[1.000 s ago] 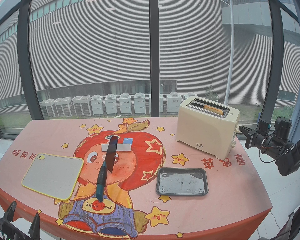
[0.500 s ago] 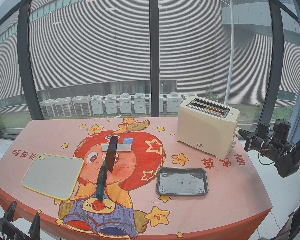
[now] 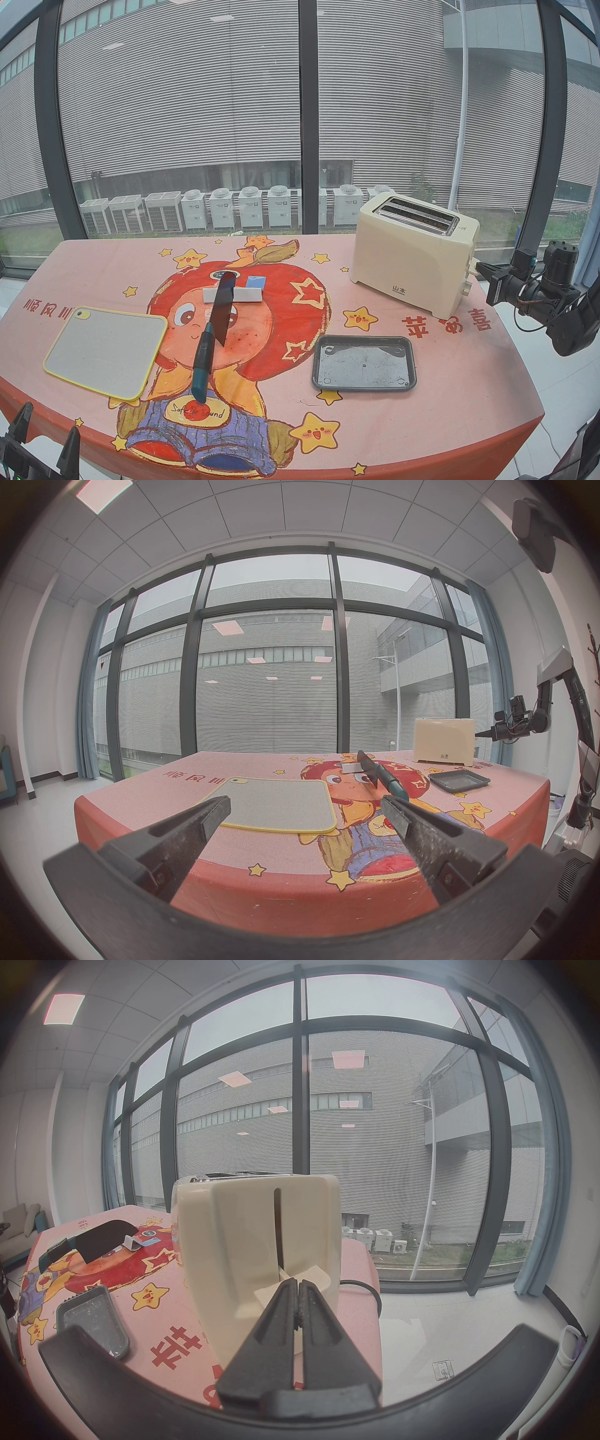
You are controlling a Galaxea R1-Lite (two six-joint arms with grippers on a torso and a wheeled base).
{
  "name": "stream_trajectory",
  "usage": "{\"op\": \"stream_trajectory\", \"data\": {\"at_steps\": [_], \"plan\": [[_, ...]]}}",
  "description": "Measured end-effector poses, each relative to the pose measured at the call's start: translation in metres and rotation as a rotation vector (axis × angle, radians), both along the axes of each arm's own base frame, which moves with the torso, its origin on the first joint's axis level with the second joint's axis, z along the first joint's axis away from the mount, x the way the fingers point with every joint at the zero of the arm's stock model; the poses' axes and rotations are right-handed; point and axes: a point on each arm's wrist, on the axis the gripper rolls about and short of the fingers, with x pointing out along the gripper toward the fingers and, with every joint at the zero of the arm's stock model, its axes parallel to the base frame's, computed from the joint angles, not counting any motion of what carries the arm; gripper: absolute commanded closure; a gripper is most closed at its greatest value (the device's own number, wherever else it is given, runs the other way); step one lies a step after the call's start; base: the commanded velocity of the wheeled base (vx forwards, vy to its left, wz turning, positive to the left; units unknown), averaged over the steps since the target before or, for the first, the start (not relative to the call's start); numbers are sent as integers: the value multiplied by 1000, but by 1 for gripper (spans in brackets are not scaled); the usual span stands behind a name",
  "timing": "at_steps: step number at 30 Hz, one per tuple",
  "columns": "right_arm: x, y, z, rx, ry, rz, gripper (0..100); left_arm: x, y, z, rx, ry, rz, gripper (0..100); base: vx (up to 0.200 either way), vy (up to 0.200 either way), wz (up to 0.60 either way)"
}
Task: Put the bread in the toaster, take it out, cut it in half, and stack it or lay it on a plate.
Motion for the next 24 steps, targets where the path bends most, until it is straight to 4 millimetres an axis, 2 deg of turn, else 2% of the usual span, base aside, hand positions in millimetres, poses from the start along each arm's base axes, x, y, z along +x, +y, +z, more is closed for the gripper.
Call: {"op": "stream_trajectory", "data": {"at_steps": [13, 24], "plan": [[0, 0, -1, 0, 4, 0, 100, 0, 0, 0, 0, 0, 0, 0, 0, 0, 0], [1, 0, 7, 1, -25, -2, 100, 0, 0, 0, 0, 0, 0, 0, 0, 0, 0]]}}
